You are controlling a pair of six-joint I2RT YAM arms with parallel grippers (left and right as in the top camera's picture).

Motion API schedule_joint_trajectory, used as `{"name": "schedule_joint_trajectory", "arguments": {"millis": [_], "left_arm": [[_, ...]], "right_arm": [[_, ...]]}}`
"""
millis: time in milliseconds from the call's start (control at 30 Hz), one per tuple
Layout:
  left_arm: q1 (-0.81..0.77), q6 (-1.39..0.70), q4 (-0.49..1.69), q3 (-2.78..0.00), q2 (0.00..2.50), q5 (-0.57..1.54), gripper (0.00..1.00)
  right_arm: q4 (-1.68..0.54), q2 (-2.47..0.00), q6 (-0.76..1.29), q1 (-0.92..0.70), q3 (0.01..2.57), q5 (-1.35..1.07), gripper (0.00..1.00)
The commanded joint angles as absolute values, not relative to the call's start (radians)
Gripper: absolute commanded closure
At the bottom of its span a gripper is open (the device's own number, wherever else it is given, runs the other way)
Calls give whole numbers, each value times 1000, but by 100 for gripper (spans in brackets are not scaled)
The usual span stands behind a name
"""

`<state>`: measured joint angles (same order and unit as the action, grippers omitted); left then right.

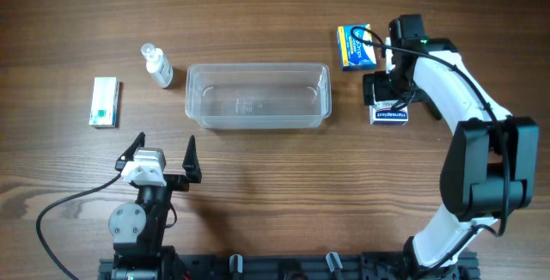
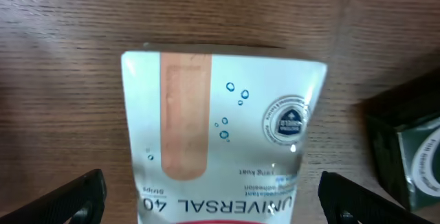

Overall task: Pack container
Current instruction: 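Move the right gripper to the white box and grasp it, then carry the white box with the right gripper into the container and release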

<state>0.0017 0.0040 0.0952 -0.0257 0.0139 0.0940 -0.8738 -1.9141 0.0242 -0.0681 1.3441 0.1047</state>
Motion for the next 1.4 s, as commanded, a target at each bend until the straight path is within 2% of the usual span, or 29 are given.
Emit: {"name": "schedule_joint_trajectory", "arguments": {"millis": [0,367,400,533,633,1000,1200,1367], "left_arm": [[-3,22,93,-19,7,88,0],[-3,22,93,-19,7,88,0],[-3,22,93,-19,7,88,0],[-3,22,93,-19,7,88,0],[-3,22,93,-19,7,88,0],[-3,22,93,-19,7,88,0],[-3,22,93,-19,7,88,0],[-3,22,93,-19,7,88,0]], "right_arm": [[-869,-1961,29,-64,1346,89,0],[-818,-2024,3,-51,1326,89,1],[-815,-2024,2,-51,1326,89,3],[-808,-2024,4,-51,1326,89,27],[-808,-2024,11,-51,1326,89,30],[-892,-1915,28,-52,1415,-41,29],[-1027,-1736,31,-55,1539,-270,29],[-1011,-1548,63,-129,1548,-448,29]]}}
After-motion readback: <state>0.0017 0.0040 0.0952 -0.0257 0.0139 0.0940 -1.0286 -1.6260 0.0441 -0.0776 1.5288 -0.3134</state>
